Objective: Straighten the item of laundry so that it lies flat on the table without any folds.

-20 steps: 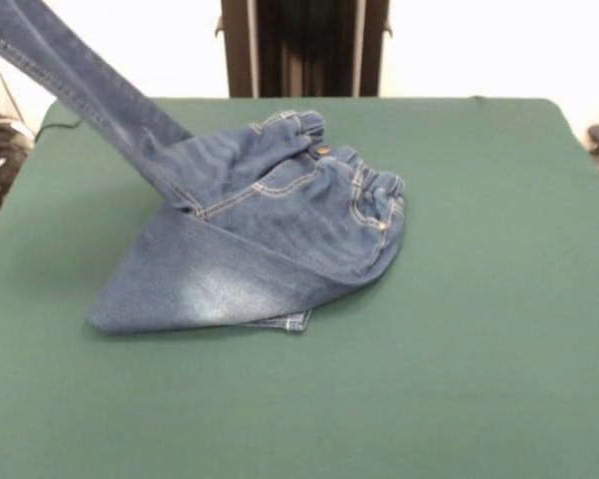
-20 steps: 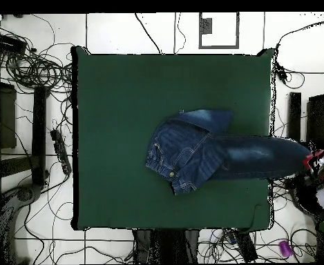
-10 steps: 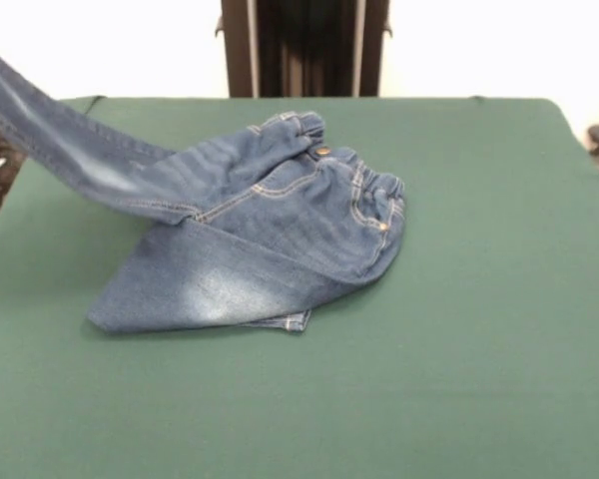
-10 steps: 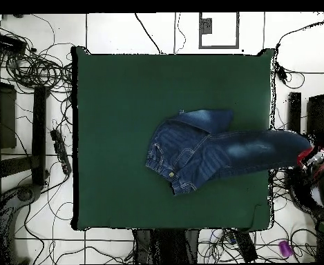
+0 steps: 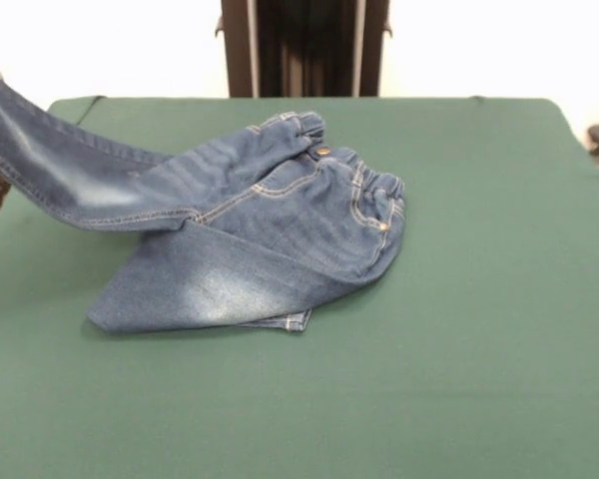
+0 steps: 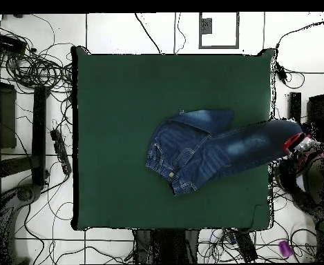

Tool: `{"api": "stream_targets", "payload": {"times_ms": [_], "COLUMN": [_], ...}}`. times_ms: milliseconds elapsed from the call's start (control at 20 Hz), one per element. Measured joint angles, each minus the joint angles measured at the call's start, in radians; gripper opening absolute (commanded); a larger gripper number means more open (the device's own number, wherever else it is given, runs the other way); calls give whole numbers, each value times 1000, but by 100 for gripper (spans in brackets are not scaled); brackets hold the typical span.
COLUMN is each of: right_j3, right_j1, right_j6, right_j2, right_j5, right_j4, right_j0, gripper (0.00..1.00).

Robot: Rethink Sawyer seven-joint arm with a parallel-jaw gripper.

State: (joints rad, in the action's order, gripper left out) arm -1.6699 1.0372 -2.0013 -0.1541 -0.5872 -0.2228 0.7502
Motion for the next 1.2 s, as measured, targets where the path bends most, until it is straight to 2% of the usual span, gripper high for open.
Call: {"api": "stream_targets", "payload": {"times_ms": [450,850,900,1200], "right_j3": [-29,-34,-38,-38], "right_j1": [-13,-49,-49,-47], "right_j6": [0,0,0,0], "right_j2": [-109,-156,-161,-166], "right_j5": [79,81,81,81], "right_j4": [-38,-84,-85,-87], "right_j0": [84,115,114,114], "gripper": [0,0,100,100]}}
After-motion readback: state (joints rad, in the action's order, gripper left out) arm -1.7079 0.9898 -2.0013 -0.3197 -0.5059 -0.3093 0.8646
